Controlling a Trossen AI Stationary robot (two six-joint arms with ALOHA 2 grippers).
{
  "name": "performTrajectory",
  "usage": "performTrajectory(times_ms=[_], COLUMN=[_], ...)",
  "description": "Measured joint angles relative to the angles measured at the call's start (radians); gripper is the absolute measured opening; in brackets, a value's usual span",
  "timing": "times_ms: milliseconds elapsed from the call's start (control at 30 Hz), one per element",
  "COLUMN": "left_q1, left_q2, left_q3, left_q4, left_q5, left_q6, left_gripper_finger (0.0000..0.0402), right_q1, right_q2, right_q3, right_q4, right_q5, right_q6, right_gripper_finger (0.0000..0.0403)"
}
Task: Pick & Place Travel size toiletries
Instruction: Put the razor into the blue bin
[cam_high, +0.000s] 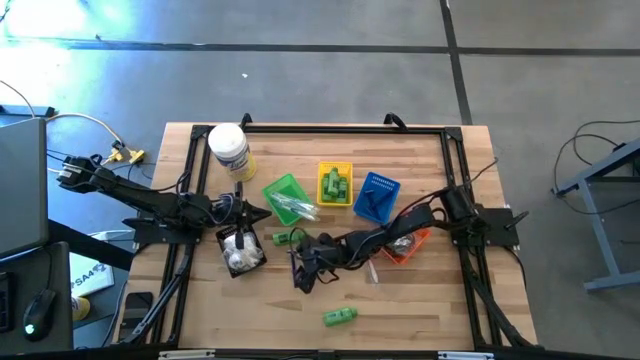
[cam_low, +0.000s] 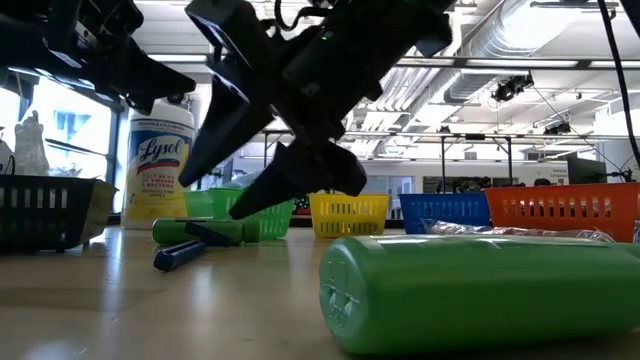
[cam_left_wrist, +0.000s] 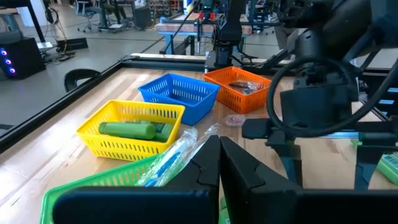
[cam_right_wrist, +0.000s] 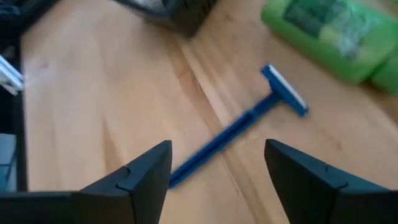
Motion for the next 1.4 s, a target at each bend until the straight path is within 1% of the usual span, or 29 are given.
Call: performTrajectory(times_ms=[100,233,367,467,600,767,967,1167,1400], left_q1=[0.0,0.0,0.0,0.0,0.0,0.0,0.0,0.0,0.0], left_q2=[0.0,0.0,0.0,0.0,0.0,0.0,0.0,0.0,0.0], left_q3=[0.0,0.0,0.0,0.001,0.001,0.001,0.001,0.001,0.001], left_q4=[0.0,0.0,0.0,0.0,-0.001,-0.001,0.0,-0.001,-0.003], left_q5=[0.0,0.0,0.0,-0.001,-0.001,-0.001,-0.001,-0.001,0.0], left_q6=[0.002,0.003,0.003,0.003,0.003,0.005,0.022,0.022,0.022], left_gripper_finger=[0.0001,0.0001,0.0001,0.0001,0.0001,0.0001,0.0001,0.0001,0.0001], right_q1=[0.001,-0.002,0.005,0.005,0.005,0.004,-0.006,-0.011,-0.011], right_q2=[0.0,0.013,0.065,0.106,0.125,0.128,0.152,0.171,0.171], right_q3=[0.0,0.0,0.021,0.068,0.121,0.16,0.167,0.168,0.168], right_q4=[-0.019,0.005,0.046,0.012,-0.036,-0.157,-0.195,-0.223,-0.263], right_q5=[0.026,0.031,-0.007,-0.03,-0.019,0.05,0.067,0.058,0.061], right_q6=[0.018,0.034,0.04,0.04,0.03,0.021,0.01,-0.007,-0.062], right_gripper_finger=[0.0249,0.0249,0.0249,0.0248,0.0248,0.0248,0.0248,0.0246,0.0219])
